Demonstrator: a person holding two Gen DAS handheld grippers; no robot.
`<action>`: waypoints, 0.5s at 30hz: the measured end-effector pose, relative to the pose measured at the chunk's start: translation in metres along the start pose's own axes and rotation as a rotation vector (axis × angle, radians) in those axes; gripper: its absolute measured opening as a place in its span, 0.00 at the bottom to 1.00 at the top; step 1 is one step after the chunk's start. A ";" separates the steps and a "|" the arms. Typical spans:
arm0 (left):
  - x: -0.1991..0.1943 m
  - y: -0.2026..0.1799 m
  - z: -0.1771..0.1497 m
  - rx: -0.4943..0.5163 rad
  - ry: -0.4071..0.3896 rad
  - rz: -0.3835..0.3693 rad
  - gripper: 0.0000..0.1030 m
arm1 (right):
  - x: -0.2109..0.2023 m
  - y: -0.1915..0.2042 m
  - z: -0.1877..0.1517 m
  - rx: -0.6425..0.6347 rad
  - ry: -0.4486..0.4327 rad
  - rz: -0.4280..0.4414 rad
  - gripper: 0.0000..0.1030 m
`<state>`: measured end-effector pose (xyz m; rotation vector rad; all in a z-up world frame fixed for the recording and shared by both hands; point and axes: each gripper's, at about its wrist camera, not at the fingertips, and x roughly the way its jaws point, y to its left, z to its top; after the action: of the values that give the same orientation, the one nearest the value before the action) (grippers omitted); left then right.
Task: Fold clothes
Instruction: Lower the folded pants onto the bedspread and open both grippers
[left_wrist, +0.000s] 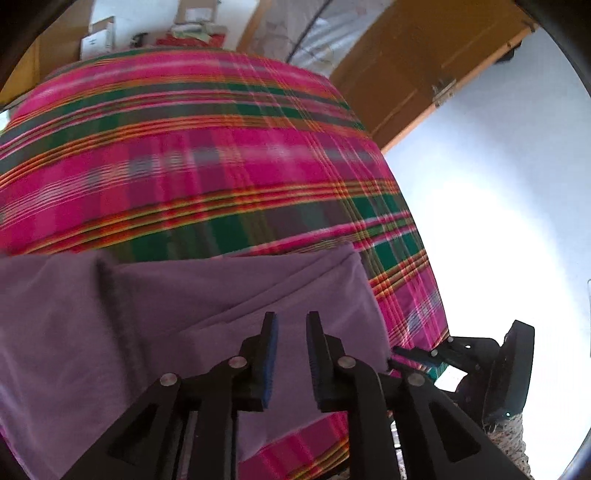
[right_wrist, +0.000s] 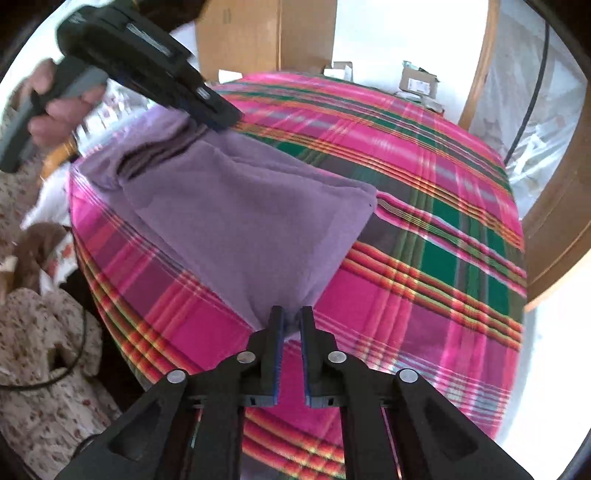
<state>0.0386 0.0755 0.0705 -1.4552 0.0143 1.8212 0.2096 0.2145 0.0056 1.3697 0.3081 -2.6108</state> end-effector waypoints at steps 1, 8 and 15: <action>-0.007 0.006 -0.005 -0.011 -0.013 -0.002 0.16 | -0.003 0.005 0.002 -0.018 -0.008 -0.020 0.11; -0.048 0.052 -0.042 -0.110 -0.083 -0.016 0.17 | -0.005 0.031 0.039 -0.051 -0.109 -0.027 0.27; -0.080 0.100 -0.077 -0.215 -0.156 -0.011 0.21 | 0.035 0.033 0.088 0.031 -0.102 0.006 0.27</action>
<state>0.0471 -0.0744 0.0661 -1.4491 -0.2742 1.9701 0.1284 0.1569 0.0220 1.2396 0.2500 -2.6797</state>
